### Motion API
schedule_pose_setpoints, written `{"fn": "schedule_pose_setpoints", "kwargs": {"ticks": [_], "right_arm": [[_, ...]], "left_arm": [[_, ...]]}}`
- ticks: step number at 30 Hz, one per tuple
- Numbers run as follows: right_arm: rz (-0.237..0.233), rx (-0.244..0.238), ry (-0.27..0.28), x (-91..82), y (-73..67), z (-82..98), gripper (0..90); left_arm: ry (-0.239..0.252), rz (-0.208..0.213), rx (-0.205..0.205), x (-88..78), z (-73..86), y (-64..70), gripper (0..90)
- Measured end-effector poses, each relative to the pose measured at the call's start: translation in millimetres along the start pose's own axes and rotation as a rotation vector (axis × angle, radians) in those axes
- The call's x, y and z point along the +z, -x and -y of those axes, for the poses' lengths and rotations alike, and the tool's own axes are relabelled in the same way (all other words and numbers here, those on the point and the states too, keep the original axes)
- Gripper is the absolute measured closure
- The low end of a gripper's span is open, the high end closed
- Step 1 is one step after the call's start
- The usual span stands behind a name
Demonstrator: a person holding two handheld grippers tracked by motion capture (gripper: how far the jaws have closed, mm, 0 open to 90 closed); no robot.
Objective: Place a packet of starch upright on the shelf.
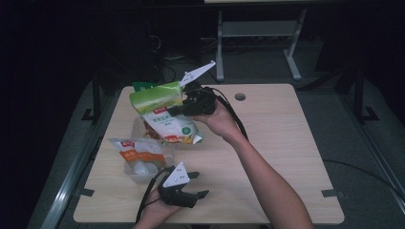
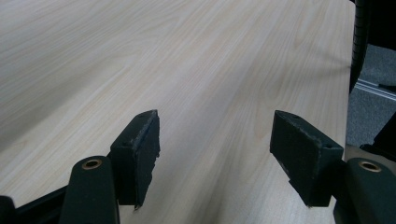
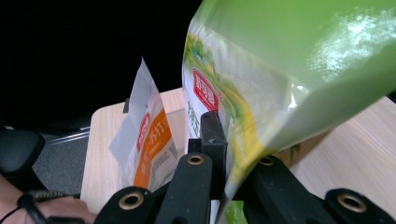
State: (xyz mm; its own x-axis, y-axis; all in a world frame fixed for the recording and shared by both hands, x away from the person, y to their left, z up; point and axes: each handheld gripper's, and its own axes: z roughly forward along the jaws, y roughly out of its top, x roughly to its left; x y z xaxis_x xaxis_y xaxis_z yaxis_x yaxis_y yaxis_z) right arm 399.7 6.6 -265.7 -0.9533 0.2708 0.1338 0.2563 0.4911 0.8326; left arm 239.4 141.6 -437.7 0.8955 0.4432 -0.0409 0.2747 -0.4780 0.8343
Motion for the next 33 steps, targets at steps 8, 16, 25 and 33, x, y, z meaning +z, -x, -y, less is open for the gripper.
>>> {"fn": "schedule_pose_setpoints", "kwargs": {"ticks": [8,16,25,33], "right_arm": [[-0.023,0.007,0.018,24.4,1.0,-6.6,89.7],[-0.040,0.002,0.008,48.4,1.6,-9.0,89.7],[-0.053,0.018,-0.004,73.0,3.7,-7.4,89.7],[-0.061,0.028,0.009,91.4,5.2,-5.4,89.7]], "left_arm": [[-0.008,0.004,0.005,0.8,0.7,1.6,32.6],[-0.006,0.008,-0.005,2.8,2.2,3.2,32.2],[-0.024,0.005,0.010,2.0,2.7,3.2,32.1],[-0.019,0.006,0.003,1.8,3.0,3.8,32.1]]}}
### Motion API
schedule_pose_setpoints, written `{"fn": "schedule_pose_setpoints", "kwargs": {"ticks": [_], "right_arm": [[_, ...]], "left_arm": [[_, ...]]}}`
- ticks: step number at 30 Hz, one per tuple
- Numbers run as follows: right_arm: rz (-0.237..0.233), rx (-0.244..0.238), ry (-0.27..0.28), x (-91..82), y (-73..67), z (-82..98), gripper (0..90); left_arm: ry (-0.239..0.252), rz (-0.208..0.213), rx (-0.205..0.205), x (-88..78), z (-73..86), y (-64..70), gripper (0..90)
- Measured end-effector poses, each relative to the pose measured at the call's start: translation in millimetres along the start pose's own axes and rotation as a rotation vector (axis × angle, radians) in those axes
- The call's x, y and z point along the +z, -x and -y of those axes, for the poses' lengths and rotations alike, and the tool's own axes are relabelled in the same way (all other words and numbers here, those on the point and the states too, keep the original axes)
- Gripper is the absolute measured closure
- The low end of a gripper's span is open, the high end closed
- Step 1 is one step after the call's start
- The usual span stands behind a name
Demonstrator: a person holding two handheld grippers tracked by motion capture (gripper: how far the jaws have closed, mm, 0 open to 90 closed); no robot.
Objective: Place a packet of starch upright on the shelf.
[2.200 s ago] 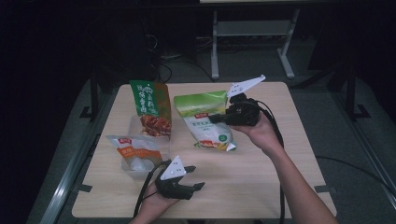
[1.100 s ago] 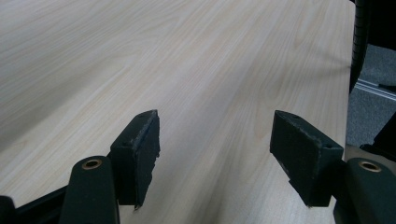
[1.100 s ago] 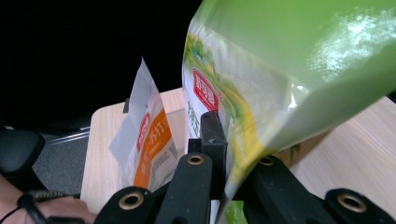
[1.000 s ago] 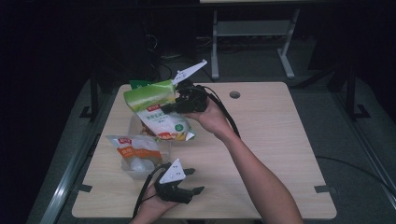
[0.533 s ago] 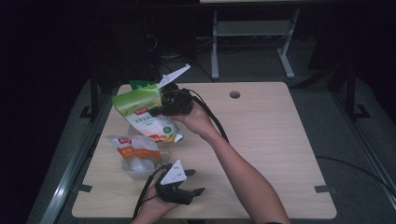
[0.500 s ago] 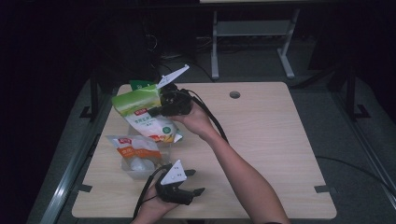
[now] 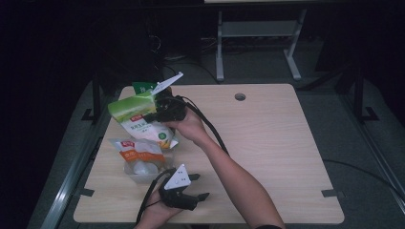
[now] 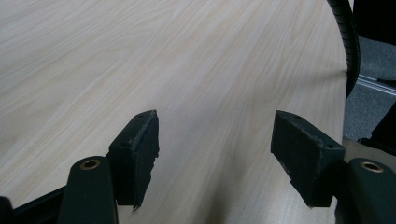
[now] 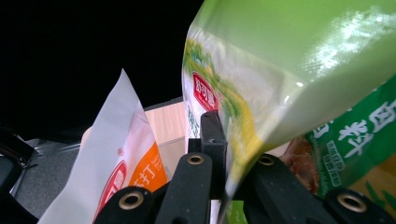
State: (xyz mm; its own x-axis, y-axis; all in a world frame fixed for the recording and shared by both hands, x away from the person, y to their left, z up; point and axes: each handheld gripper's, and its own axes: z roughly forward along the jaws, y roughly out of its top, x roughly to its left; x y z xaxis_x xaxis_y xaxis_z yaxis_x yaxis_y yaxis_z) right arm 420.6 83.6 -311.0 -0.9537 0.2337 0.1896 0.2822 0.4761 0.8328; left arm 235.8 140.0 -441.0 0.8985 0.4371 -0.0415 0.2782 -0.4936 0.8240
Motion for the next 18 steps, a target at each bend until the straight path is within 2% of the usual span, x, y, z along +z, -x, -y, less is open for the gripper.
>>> {"fn": "schedule_pose_setpoints", "kwargs": {"ticks": [6,8,12,18], "right_arm": [[-0.003,0.012,-0.004,12.3,2.0,5.9,89.7],[-0.007,0.022,0.000,16.3,3.2,9.0,89.7],[-0.013,0.035,0.008,23.7,5.7,15.5,89.7],[-0.013,0.045,0.010,32.6,7.6,26.5,89.6]], "left_arm": [[-0.014,-0.001,0.019,0.0,0.1,-1.0,32.0],[-0.013,0.002,0.004,0.6,0.5,0.3,32.0],[-0.019,0.006,0.015,1.2,0.4,0.5,32.0],[-0.016,0.007,0.001,1.5,0.9,1.0,32.0]]}}
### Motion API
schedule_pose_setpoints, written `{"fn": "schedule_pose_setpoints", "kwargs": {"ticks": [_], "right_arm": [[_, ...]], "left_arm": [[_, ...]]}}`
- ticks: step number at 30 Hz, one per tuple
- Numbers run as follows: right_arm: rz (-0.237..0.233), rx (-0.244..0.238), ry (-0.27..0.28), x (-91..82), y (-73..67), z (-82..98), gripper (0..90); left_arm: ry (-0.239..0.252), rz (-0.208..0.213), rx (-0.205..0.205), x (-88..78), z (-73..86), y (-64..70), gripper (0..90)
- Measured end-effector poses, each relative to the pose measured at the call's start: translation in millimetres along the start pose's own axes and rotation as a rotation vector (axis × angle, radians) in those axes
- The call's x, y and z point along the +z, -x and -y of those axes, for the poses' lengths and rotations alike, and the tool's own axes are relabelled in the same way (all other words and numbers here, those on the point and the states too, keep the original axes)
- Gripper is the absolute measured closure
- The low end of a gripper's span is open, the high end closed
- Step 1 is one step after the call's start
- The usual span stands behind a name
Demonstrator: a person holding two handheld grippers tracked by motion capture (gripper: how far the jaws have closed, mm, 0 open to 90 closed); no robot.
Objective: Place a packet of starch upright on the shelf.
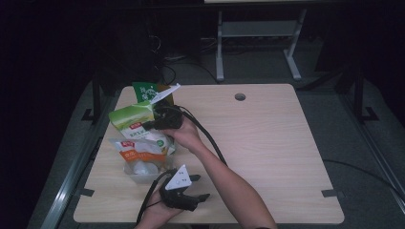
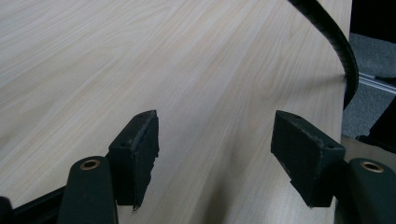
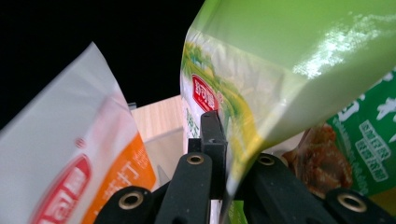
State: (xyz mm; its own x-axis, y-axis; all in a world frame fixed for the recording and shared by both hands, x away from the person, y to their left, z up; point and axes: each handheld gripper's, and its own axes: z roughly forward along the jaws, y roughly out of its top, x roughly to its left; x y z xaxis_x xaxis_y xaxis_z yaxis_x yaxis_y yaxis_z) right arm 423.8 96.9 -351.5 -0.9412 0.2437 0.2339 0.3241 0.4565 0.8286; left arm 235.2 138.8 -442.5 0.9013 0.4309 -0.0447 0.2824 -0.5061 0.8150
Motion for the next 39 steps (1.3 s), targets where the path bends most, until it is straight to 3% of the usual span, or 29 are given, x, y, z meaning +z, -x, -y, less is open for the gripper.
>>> {"fn": "schedule_pose_setpoints", "kwargs": {"ticks": [5,19,29,35,39], "right_arm": [[-0.012,0.031,0.015,3.0,2.2,8.2,89.1],[0.022,-0.002,-0.038,-9.6,4.3,12.8,81.1],[0.010,0.001,-0.069,-16.3,8.2,23.5,89.0],[0.008,0.015,-0.076,-17.7,10.2,26.4,89.0],[0.021,0.013,-0.086,-18.7,11.3,26.7,82.1]], "left_arm": [[-0.002,-0.001,0.008,-0.4,-0.2,-0.2,32.0],[-0.010,0.009,0.004,2.6,-0.1,1.9,32.0],[-0.020,0.013,0.015,5.3,-0.5,2.7,32.0],[-0.023,0.017,0.009,7.0,-0.2,3.5,31.8],[-0.024,0.013,0.014,6.6,-0.2,3.6,31.6]]}}
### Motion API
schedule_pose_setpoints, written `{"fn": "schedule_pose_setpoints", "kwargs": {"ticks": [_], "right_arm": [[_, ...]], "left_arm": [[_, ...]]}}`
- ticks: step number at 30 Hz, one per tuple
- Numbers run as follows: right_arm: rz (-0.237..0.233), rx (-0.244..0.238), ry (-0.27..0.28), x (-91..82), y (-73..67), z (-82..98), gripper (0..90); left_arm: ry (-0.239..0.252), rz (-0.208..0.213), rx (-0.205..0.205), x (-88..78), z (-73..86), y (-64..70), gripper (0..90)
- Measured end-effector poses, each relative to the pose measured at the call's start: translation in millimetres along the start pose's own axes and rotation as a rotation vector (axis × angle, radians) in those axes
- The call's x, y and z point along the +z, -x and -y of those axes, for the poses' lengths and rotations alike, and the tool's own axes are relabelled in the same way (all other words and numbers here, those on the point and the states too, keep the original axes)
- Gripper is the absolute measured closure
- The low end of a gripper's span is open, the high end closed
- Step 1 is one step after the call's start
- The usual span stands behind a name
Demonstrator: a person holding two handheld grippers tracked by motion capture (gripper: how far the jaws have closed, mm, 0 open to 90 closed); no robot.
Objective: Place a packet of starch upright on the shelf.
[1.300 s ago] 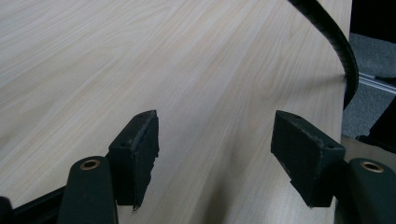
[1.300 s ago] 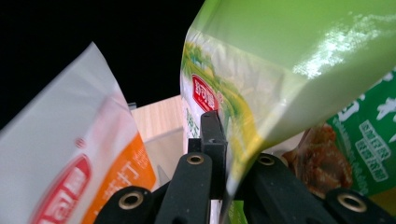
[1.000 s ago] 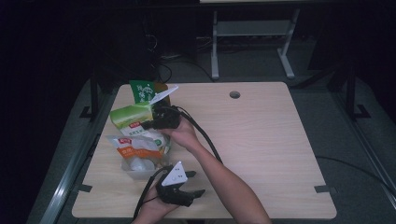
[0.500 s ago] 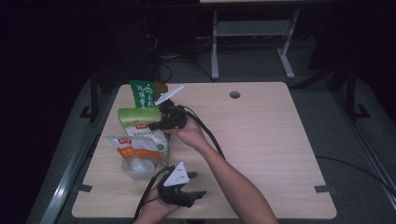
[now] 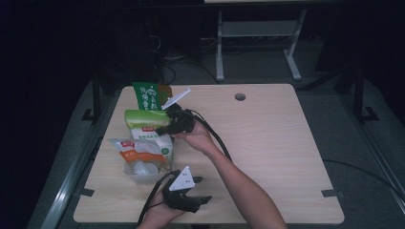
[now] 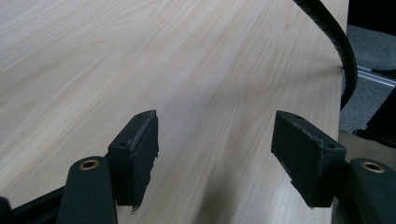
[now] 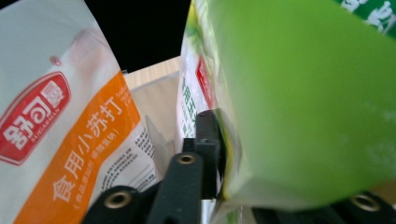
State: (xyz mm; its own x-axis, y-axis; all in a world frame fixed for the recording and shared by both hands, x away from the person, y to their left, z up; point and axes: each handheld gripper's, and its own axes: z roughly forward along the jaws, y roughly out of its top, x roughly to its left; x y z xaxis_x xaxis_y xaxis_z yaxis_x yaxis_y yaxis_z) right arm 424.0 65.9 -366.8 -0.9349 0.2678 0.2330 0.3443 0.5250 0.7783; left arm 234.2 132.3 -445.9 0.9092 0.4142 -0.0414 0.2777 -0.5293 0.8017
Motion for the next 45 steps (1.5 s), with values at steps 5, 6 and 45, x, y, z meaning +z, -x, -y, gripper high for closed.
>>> {"fn": "schedule_pose_setpoints", "kwargs": {"ticks": [5,6,45], "right_arm": [[0.009,0.012,0.006,-8.2,1.0,3.2,74.7],[0.010,0.015,0.005,-10.8,1.0,3.7,73.1],[0.069,0.065,0.019,-88.3,7.5,39.0,47.6]], "left_arm": [[-0.003,0.000,-0.005,-0.3,0.5,-0.6,30.9],[-0.003,-0.002,-0.006,-0.5,0.5,-0.8,30.7],[-0.009,-0.030,-0.028,-1.9,-0.9,-11.8,26.7]]}}
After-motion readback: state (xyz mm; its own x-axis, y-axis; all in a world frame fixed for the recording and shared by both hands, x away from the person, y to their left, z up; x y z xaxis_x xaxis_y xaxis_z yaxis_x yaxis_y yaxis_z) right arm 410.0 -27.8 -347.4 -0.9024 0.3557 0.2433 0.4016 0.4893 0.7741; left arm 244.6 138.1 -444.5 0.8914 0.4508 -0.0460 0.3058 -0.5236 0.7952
